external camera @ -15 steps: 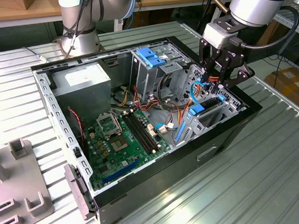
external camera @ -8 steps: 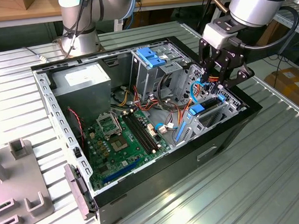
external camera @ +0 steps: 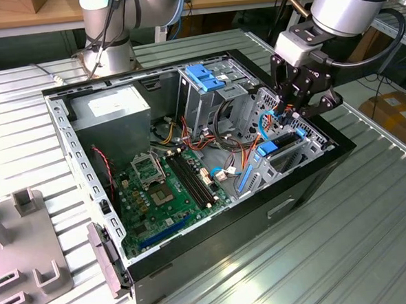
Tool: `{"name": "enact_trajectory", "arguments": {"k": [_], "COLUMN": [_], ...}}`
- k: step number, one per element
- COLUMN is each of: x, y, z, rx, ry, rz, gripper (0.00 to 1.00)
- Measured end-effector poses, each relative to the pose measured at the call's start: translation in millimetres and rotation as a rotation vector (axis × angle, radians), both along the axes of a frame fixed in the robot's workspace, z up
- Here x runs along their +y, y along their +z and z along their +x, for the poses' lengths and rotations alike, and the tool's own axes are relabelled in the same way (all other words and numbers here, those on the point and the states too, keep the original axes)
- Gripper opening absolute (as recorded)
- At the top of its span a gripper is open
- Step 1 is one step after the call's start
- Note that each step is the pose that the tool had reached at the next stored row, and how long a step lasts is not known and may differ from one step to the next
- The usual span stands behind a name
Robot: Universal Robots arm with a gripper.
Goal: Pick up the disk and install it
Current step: 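Insert the first disk wire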
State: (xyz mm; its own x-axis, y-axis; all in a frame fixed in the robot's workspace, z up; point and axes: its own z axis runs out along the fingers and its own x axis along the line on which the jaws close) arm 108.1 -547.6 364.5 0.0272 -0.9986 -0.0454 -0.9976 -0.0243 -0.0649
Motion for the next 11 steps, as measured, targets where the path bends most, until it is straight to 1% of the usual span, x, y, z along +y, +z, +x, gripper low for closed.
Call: {"name": "enact_trajectory", "arguments": {"k": [1, 3, 4, 9, 11], "x": [0.0, 0.0, 0.0, 0.0, -0.5], "y": [0.0, 0.0, 0.0, 0.0, 0.0], "z": [-0.1, -0.1, -0.2, -0.9, -3.6], "rx": [0.0, 0.0, 0.0, 0.0, -0.0031], "ry": [0.0, 0.0, 0.0, 0.0, 0.003], "rz": [0.0, -0.0001, -0.0001, 0.0, 0.0006], "gripper": [0.3, 0.18, 0.16, 0.16, 0.16]}}
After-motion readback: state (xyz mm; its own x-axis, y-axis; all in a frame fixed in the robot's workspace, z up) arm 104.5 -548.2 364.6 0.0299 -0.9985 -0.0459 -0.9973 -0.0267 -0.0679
